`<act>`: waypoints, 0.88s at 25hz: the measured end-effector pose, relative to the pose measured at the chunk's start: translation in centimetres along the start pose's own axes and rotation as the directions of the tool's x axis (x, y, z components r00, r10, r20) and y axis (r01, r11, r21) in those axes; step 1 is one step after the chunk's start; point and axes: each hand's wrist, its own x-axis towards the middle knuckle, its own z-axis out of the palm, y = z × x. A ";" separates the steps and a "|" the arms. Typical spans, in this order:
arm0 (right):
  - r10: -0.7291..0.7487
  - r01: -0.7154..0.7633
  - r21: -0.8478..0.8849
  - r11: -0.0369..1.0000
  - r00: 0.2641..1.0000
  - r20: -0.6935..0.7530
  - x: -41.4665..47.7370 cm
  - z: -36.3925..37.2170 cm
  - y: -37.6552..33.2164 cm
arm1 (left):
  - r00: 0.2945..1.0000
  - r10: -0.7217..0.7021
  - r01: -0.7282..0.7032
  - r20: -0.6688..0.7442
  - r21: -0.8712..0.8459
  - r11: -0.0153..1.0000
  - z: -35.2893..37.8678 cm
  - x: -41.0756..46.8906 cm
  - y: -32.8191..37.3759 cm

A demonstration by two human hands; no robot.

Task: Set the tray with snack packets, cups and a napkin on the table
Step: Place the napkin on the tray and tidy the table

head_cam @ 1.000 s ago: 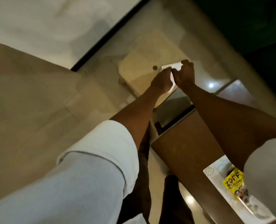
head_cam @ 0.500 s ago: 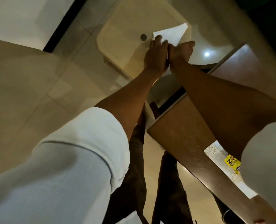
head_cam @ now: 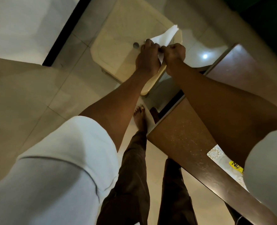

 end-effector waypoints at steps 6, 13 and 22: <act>-0.097 0.094 0.147 0.985 0.995 0.012 -1.3 -5.5 -1.9 | 0.996 -0.087 0.090 0.024 -0.139 0.986 -2.7 0.6 3.7; -0.278 0.235 0.338 0.911 0.957 0.084 -7.9 -22.5 -4.6 | 0.985 -0.071 0.164 0.157 -0.734 0.659 -8.9 -2.4 17.7; -0.363 0.437 0.527 0.729 0.899 -0.243 -17.3 -56.5 3.0 | 0.952 0.303 -0.182 0.035 -0.732 0.657 -8.4 -15.9 50.5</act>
